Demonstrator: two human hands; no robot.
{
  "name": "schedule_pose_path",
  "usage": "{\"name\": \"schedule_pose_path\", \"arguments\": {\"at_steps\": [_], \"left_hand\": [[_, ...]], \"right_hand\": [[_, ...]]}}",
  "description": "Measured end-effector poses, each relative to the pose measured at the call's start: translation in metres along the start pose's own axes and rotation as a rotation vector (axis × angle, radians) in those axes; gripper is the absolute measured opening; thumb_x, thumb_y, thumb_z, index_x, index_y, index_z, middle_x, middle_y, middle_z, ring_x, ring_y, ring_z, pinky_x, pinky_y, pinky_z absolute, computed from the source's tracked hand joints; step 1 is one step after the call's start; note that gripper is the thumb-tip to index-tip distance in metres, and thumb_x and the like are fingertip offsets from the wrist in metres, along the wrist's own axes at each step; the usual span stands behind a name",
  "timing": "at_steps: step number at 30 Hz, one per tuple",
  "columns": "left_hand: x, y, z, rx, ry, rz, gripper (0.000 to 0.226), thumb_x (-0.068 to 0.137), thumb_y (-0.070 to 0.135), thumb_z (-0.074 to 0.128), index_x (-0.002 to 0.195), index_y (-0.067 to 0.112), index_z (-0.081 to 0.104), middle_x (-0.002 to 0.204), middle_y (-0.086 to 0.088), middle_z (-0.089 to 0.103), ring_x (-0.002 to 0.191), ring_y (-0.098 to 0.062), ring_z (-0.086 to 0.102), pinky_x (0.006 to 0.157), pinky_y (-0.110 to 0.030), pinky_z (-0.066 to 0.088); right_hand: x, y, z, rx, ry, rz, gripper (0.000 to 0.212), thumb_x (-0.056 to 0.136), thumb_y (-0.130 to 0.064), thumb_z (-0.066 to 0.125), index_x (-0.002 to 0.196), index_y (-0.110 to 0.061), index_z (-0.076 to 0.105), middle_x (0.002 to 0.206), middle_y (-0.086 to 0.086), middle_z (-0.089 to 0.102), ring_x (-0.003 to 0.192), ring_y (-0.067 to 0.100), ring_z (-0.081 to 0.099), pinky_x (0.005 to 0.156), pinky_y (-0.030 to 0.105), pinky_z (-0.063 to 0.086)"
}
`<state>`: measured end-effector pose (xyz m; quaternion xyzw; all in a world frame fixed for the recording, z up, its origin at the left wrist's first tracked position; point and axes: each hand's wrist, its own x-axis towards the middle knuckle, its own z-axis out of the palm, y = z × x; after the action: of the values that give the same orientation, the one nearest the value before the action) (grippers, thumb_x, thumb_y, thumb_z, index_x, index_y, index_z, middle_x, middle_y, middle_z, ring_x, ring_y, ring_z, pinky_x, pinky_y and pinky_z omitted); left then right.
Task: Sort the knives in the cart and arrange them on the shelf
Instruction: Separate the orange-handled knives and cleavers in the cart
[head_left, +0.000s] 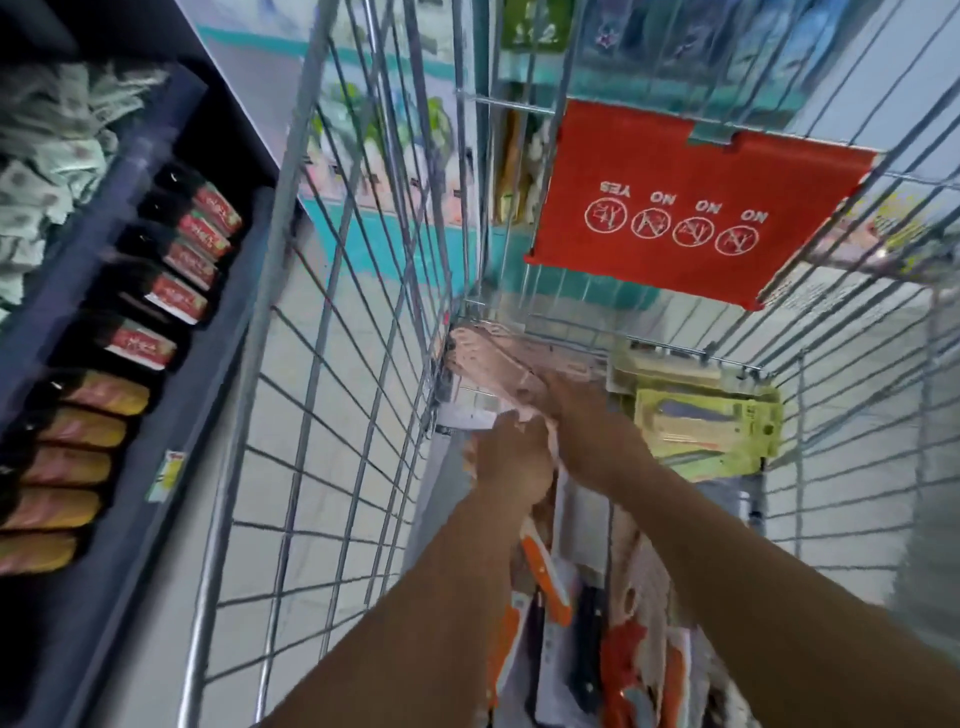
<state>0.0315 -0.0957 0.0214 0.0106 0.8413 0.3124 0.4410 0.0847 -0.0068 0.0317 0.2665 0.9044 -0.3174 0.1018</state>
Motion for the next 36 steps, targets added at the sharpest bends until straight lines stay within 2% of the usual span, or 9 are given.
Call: {"name": "schedule_pose_path", "arguments": {"at_steps": [3, 6, 8, 15, 20, 24, 28, 32, 36], "left_hand": [[-0.005, -0.020, -0.007, 0.271, 0.149, 0.064, 0.047, 0.095, 0.035, 0.046, 0.140, 0.022, 0.040, 0.139, -0.012, 0.034, 0.127, -0.031, 0.035, 0.105, -0.043, 0.035], [-0.017, -0.046, -0.011, 0.363, 0.202, 0.079, 0.044, 0.096, 0.033, 0.044, 0.138, 0.027, 0.035, 0.139, -0.006, 0.028, 0.129, -0.026, 0.026, 0.109, -0.042, 0.028], [-0.020, -0.065, -0.009, 0.443, 0.185, 0.104, 0.044, 0.093, 0.030, 0.047, 0.135, 0.028, 0.034, 0.139, -0.002, 0.027, 0.130, -0.024, 0.025, 0.110, -0.041, 0.028], [-0.023, -0.103, -0.010, 0.568, 0.156, 0.178, 0.066, 0.090, 0.015, 0.052, 0.143, 0.035, 0.019, 0.153, 0.005, 0.015, 0.144, -0.020, 0.013, 0.116, -0.039, 0.022], [-0.026, -0.114, -0.017, 0.596, 0.140, 0.224, 0.064, 0.094, 0.021, 0.050, 0.146, 0.033, 0.016, 0.156, 0.003, 0.011, 0.145, -0.020, 0.009, 0.117, -0.041, 0.018], [-0.041, -0.122, -0.015, 0.642, 0.133, 0.223, 0.064, 0.094, 0.027, 0.050, 0.147, 0.029, 0.015, 0.150, -0.003, 0.019, 0.140, -0.024, 0.017, 0.115, -0.040, 0.023], [-0.061, -0.132, -0.007, 0.673, 0.047, 0.242, 0.065, 0.093, 0.034, 0.053, 0.147, 0.023, 0.018, 0.138, -0.010, 0.030, 0.131, -0.028, 0.029, 0.107, -0.035, 0.030], [-0.081, -0.148, 0.002, 0.658, -0.052, 0.315, 0.047, 0.098, 0.029, 0.044, 0.142, 0.021, 0.029, 0.133, -0.012, 0.043, 0.120, -0.029, 0.044, 0.097, -0.036, 0.040], [-0.092, -0.161, 0.012, 0.585, -0.106, 0.330, 0.035, 0.097, 0.032, 0.041, 0.130, 0.020, 0.040, 0.121, -0.011, 0.053, 0.110, -0.031, 0.051, 0.090, -0.039, 0.043]], "right_hand": [[0.036, 0.011, -0.002, -0.306, -0.004, 0.004, 0.069, 0.084, -0.001, 0.052, 0.142, -0.029, 0.026, 0.113, 0.010, 0.055, 0.102, 0.033, 0.060, 0.080, 0.044, 0.053], [0.059, 0.015, -0.003, -0.438, 0.005, -0.029, 0.065, 0.085, -0.018, 0.060, 0.143, -0.025, 0.032, 0.122, 0.011, 0.054, 0.108, 0.033, 0.056, 0.085, 0.041, 0.049], [0.068, 0.020, 0.001, -0.517, 0.013, -0.066, 0.073, 0.084, -0.023, 0.061, 0.148, -0.026, 0.027, 0.126, 0.010, 0.051, 0.114, 0.033, 0.051, 0.088, 0.039, 0.044], [0.082, 0.027, 0.017, -0.584, -0.054, 0.072, 0.093, 0.077, -0.019, 0.068, 0.151, -0.028, 0.011, 0.139, 0.007, 0.028, 0.129, 0.030, 0.028, 0.105, 0.041, 0.028], [0.067, 0.023, 0.025, -0.419, 0.066, 0.132, 0.069, 0.091, -0.018, 0.049, 0.150, -0.022, 0.013, 0.151, 0.005, 0.019, 0.137, 0.029, 0.021, 0.112, 0.044, 0.020], [0.009, -0.001, 0.044, -0.233, 0.183, 0.169, 0.055, 0.094, -0.029, 0.049, 0.143, -0.017, 0.028, 0.146, 0.012, 0.030, 0.134, 0.033, 0.028, 0.110, 0.044, 0.025], [-0.071, -0.018, 0.079, -0.185, -0.034, 0.249, 0.059, 0.094, -0.040, 0.047, 0.144, -0.017, 0.025, 0.134, 0.014, 0.033, 0.123, 0.034, 0.036, 0.100, 0.041, 0.036], [-0.120, -0.021, 0.102, -0.213, -0.159, 0.334, 0.065, 0.095, -0.029, 0.046, 0.150, -0.017, 0.014, 0.132, 0.014, 0.038, 0.119, 0.034, 0.043, 0.097, 0.041, 0.038], [-0.136, -0.022, 0.104, -0.189, -0.118, 0.347, 0.065, 0.094, -0.015, 0.048, 0.148, -0.011, 0.015, 0.129, 0.016, 0.041, 0.119, 0.035, 0.044, 0.098, 0.039, 0.035]]}}
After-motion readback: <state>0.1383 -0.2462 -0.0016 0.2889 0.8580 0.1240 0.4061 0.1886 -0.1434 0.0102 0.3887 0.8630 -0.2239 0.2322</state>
